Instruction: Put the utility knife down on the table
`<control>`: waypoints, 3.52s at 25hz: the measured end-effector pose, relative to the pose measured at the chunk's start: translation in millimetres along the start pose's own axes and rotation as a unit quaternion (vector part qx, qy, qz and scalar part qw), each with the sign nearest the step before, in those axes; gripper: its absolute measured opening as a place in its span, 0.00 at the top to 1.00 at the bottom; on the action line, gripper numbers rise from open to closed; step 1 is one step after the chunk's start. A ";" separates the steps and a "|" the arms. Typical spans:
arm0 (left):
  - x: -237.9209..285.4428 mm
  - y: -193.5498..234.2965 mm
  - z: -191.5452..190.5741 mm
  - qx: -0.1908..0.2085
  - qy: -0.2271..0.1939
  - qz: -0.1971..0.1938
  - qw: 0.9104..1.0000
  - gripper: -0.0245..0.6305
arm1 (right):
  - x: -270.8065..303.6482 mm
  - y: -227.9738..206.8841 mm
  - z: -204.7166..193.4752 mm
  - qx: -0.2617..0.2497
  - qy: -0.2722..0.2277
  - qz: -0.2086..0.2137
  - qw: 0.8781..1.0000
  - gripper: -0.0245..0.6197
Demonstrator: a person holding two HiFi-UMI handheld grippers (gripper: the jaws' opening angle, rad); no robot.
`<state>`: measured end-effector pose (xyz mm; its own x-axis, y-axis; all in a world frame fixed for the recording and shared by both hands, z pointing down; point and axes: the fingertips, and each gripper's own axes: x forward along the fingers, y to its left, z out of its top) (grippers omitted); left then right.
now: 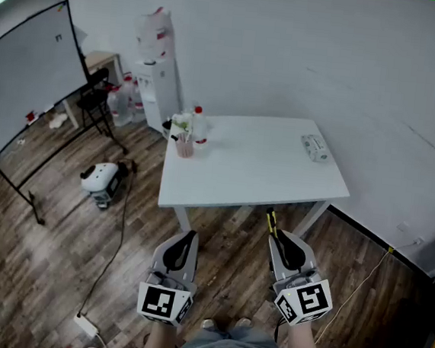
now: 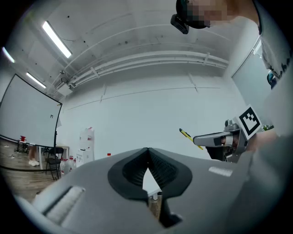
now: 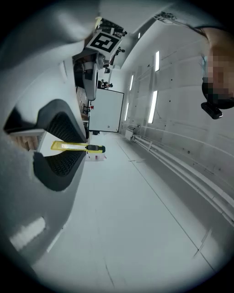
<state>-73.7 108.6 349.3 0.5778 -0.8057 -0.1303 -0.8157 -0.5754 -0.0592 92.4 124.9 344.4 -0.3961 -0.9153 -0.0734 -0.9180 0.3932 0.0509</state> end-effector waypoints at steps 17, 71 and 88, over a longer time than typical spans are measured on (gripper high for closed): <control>-3.8 11.6 11.2 0.004 -0.003 -0.006 1.000 0.95 | 6.0 8.5 4.0 0.017 -0.006 -0.011 1.000 0.88; 132.1 91.3 -10.2 0.011 0.000 0.016 1.000 0.94 | 156.3 -71.5 -13.9 0.030 -0.008 0.020 0.999 0.88; 202.2 97.4 -12.8 0.010 -0.007 0.044 0.999 0.95 | 209.5 -128.0 -15.4 0.023 -0.012 0.063 0.998 0.88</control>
<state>-35.9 -112.1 329.8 0.5043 -0.8505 -0.1497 -0.8633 -0.5003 -0.0662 127.2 -118.5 337.9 -0.5088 -0.8559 -0.0928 -0.8603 0.5096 0.0162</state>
